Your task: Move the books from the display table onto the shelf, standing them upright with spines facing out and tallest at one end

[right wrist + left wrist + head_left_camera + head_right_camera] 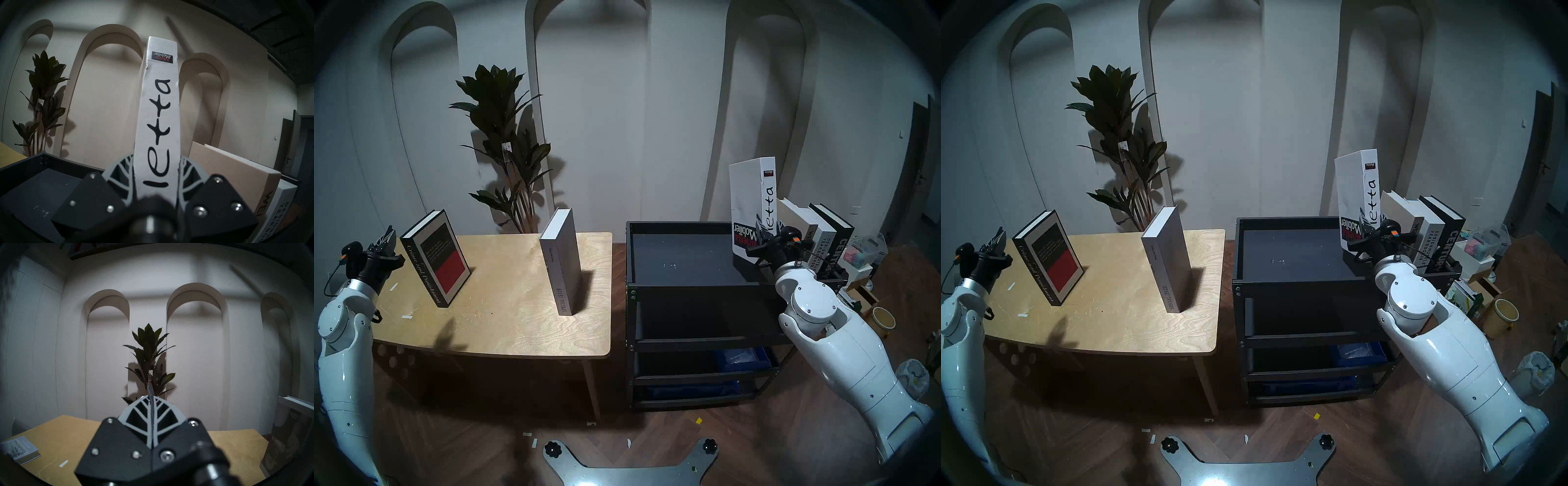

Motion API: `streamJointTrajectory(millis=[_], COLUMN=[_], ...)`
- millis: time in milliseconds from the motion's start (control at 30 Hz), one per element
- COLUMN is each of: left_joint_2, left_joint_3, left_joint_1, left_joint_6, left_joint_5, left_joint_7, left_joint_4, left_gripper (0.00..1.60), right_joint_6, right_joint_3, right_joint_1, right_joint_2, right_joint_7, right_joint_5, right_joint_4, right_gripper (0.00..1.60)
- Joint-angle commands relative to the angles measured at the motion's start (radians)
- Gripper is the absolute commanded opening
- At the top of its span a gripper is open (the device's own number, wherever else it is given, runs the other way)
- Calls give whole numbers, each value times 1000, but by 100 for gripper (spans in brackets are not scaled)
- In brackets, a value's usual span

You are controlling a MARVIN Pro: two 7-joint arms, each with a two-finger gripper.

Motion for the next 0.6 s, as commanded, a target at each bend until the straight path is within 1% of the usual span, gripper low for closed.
streamJointTrajectory(millis=[0,67,100,133,167,200,367,400,433,567], left_joint_2=[23,22,22,23,22,22,20,19,18,17], left_joint_3=[20,34,42,49,54,59,80,83,86,95], left_joint_1=[-52,-61,-67,-70,-74,-77,-92,-93,-96,-102], left_joint_6=[-88,-103,-113,-118,-126,-131,-162,-167,-174,-196], left_joint_5=[9,13,16,18,21,22,31,32,34,39], left_joint_7=[-42,-47,-51,-53,-56,-59,-72,-74,-77,-87], left_joint_4=[29,42,50,55,61,66,94,98,104,118], left_gripper=[0,0,0,0,0,0,0,0,0,0], right_joint_6=[-8,-11,-13,-15,-17,-20,-44,-48,-58,-96], right_joint_3=[-33,-36,-53,-38,-58,-52,-90,-81,-95,-100], right_joint_1=[112,124,149,135,162,158,212,201,214,209], right_joint_2=[-76,-89,-94,-103,-105,-114,-137,-142,-142,-152], right_joint_7=[10,16,14,22,21,27,31,36,33,37], right_joint_5=[-62,-77,-80,-91,-93,-103,-122,-129,-128,-134], right_joint_4=[76,100,125,123,147,152,232,232,252,296], right_gripper=[0,0,0,0,0,0,0,0,0,0])
